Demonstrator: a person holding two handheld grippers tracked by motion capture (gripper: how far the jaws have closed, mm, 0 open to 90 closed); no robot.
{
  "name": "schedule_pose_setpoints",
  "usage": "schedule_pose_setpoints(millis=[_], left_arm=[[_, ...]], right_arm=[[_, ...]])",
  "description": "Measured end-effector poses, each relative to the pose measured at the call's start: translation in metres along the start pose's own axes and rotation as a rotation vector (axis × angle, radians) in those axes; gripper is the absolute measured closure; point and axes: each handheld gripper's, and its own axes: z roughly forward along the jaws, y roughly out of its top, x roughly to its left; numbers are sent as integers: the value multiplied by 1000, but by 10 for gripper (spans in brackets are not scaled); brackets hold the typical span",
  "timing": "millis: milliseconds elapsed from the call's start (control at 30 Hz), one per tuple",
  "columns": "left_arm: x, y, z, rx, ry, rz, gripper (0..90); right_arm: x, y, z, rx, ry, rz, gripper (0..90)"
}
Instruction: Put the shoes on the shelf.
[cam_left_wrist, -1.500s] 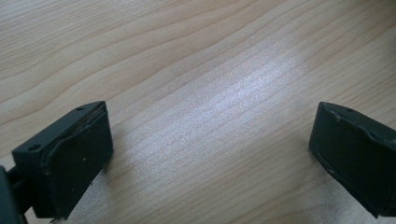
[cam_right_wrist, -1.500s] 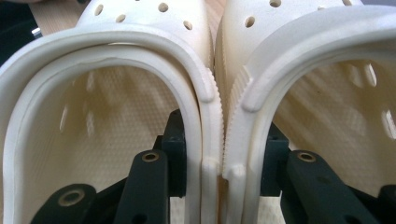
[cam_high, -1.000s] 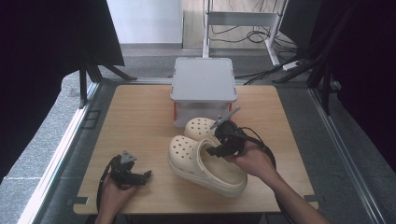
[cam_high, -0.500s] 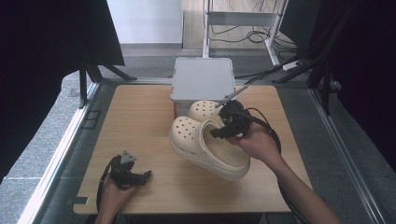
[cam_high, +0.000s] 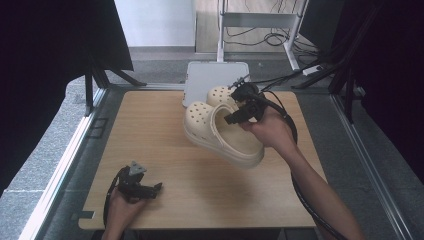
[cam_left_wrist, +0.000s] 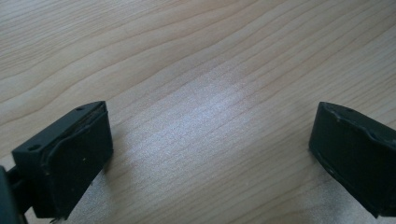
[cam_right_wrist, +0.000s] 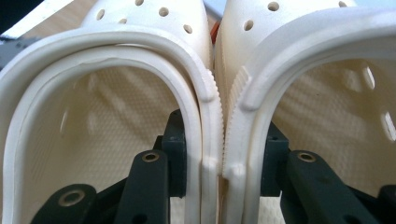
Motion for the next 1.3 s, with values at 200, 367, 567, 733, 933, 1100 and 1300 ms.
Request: schedule_pose_setpoints(millis=[200,367,567,733,933,1100,1300], left_arm=[[0,0,0,2,-1,0,0],[0,0,0,1,1,-1,0],[0,0,0,1,0,-2,0],[0,0,0,1,0,1,0],[0,0,0,0,-2,3,0],[-1,0,0,0,-3,3,0],[-1,0,0,2,-6,6,0]], right_arm=[[-13,27,4,-11,-34,58,641],[-23,44,9,-26,-73,122,641],[-37,63,18,-49,-129,208,642],[-44,78,27,-62,-185,275,642],[-51,93,37,-74,-194,340,642],[-56,108,52,-85,-227,410,642],[-65,119,67,-103,-249,465,642]])
